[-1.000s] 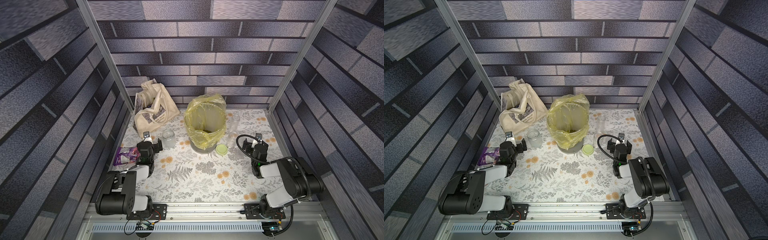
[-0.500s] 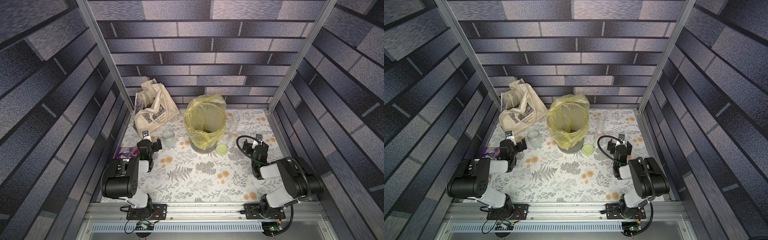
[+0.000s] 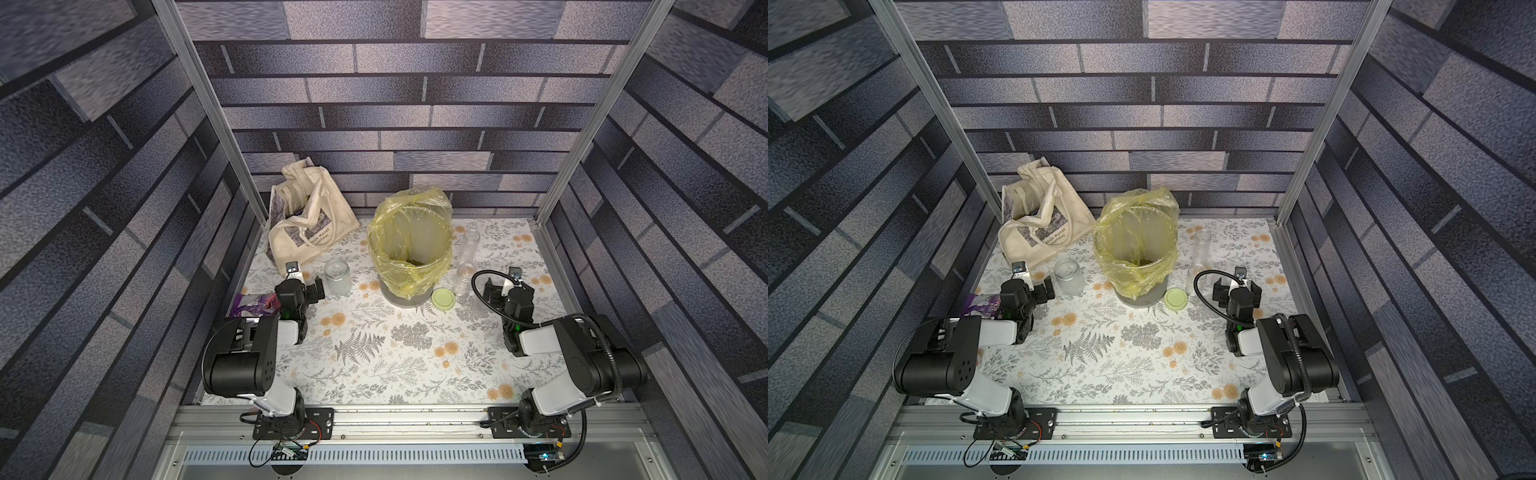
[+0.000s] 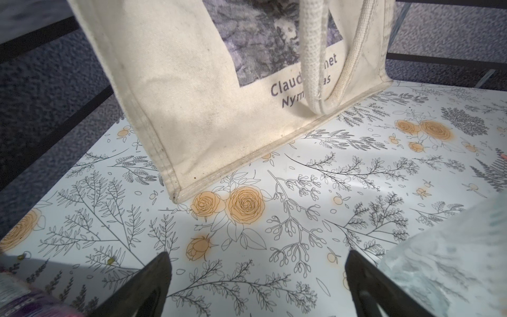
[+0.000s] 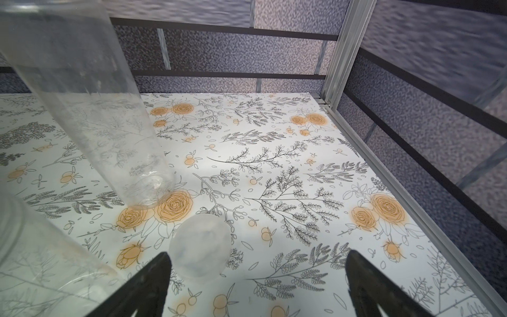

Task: Empty moldy mung beans from jars
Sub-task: Reset both arms

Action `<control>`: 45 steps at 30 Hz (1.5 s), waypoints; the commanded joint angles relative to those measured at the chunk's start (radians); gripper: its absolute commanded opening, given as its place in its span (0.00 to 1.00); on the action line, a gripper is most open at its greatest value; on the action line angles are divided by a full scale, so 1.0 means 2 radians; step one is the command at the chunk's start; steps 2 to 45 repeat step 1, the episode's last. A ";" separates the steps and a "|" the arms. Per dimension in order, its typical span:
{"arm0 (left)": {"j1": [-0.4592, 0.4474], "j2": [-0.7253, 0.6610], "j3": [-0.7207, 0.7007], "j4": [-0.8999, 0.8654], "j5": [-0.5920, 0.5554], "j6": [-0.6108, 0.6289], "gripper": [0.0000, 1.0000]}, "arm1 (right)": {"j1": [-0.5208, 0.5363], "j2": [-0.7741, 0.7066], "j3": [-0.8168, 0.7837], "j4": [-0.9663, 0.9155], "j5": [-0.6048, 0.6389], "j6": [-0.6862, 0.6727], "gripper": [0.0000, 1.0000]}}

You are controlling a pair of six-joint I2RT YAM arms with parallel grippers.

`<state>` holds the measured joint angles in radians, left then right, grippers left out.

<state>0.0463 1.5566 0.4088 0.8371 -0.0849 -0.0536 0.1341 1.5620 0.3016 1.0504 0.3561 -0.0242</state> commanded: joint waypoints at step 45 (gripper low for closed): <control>-0.002 -0.005 0.004 -0.004 -0.006 0.003 1.00 | -0.002 -0.001 0.007 -0.002 -0.005 -0.002 1.00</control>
